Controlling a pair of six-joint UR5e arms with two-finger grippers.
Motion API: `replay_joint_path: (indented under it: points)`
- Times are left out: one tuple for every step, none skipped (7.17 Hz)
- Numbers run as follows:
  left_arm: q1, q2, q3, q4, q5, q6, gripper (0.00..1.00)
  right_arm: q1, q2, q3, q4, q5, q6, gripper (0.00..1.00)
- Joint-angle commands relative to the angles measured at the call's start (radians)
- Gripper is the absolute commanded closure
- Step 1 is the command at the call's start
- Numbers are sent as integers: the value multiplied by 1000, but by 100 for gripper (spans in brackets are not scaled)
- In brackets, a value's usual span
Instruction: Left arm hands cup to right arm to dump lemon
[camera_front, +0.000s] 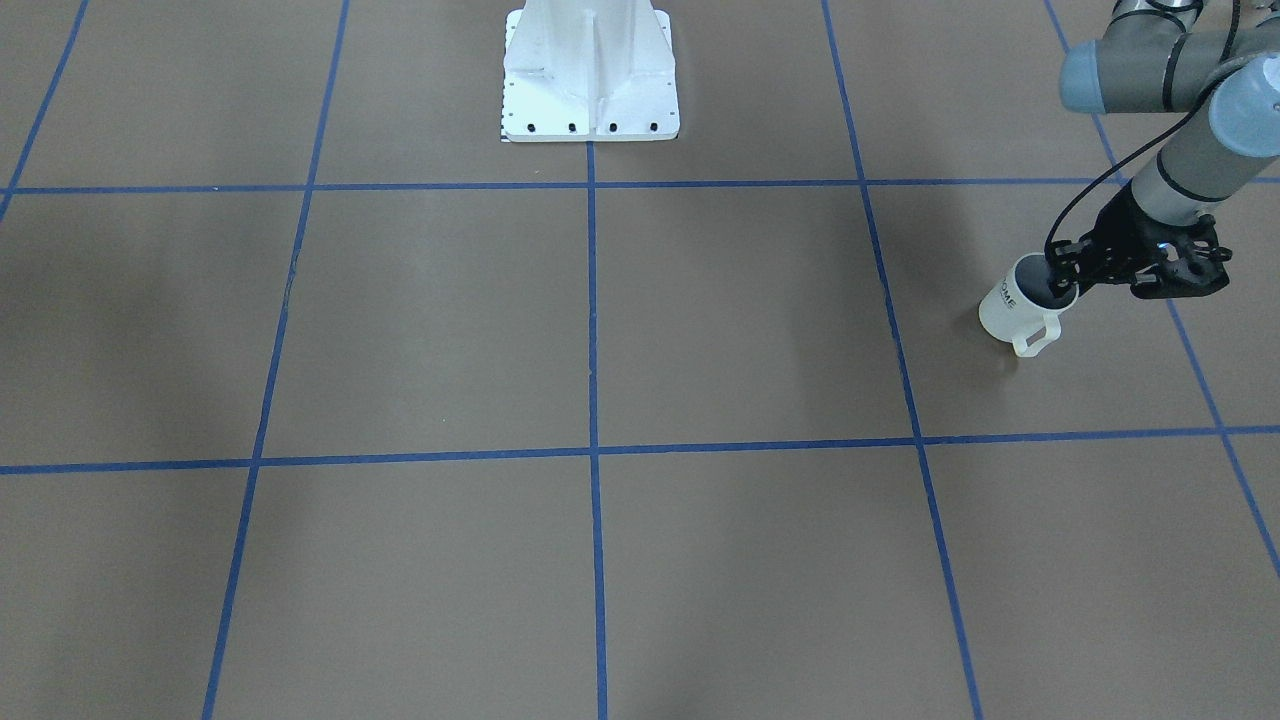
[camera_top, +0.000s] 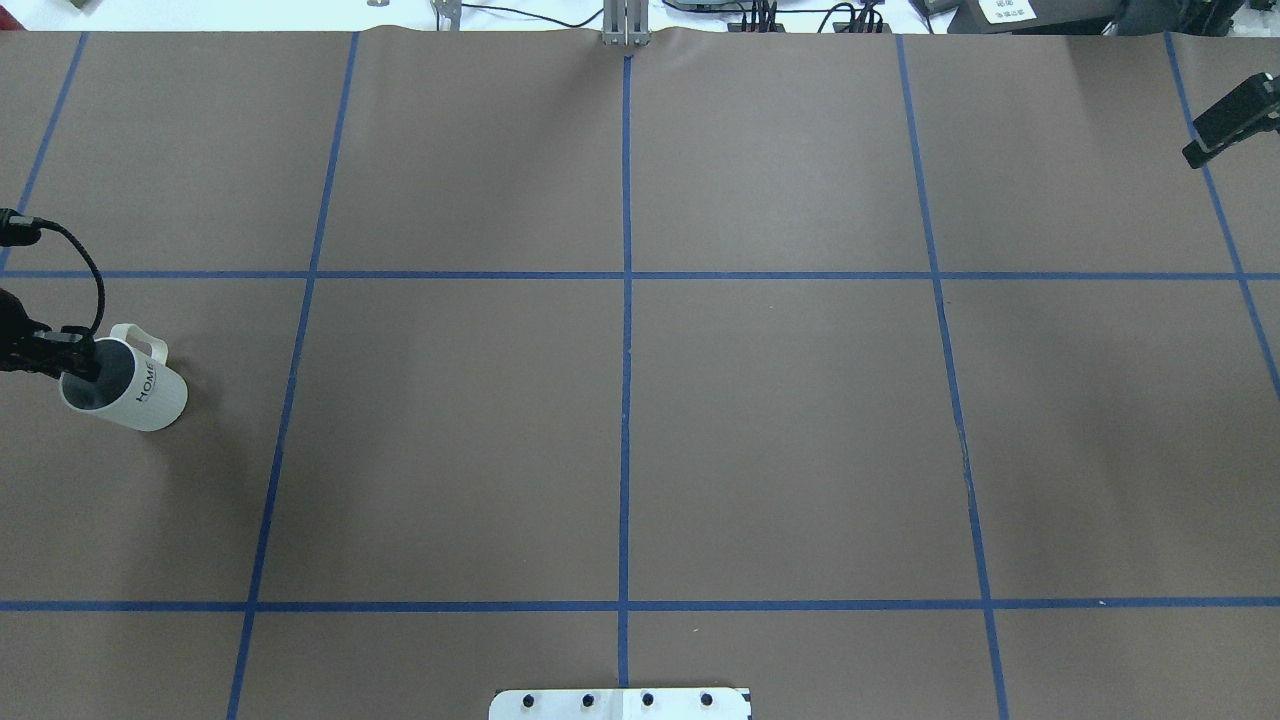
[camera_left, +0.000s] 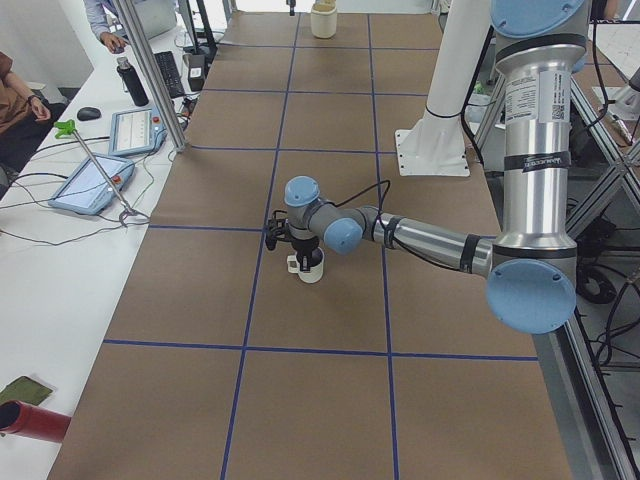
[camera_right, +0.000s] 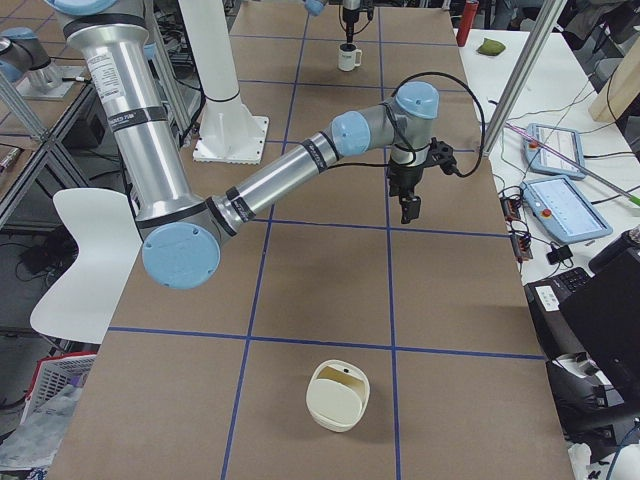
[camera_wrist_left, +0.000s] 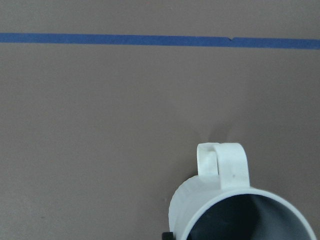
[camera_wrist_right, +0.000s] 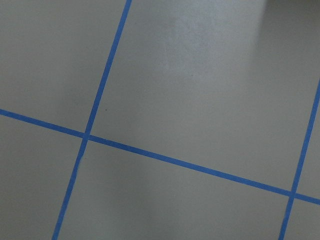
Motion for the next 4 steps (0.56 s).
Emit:
replay_joint_path:
  points:
    - [-6,2,-17,0,-9,4,0,0,0,-6,0,0,0,0]
    - [-12,3,-45,24,-13,5,0,0,-2,-7,-3,0,-1,0]
    - [-13,-1,-104,117,-14,13,0,0,-3,-9,-5,-2,-1,0]
    - [-26,0,-170,218,-14,101,0,3,-7,-10,-9,-2,-4,0]
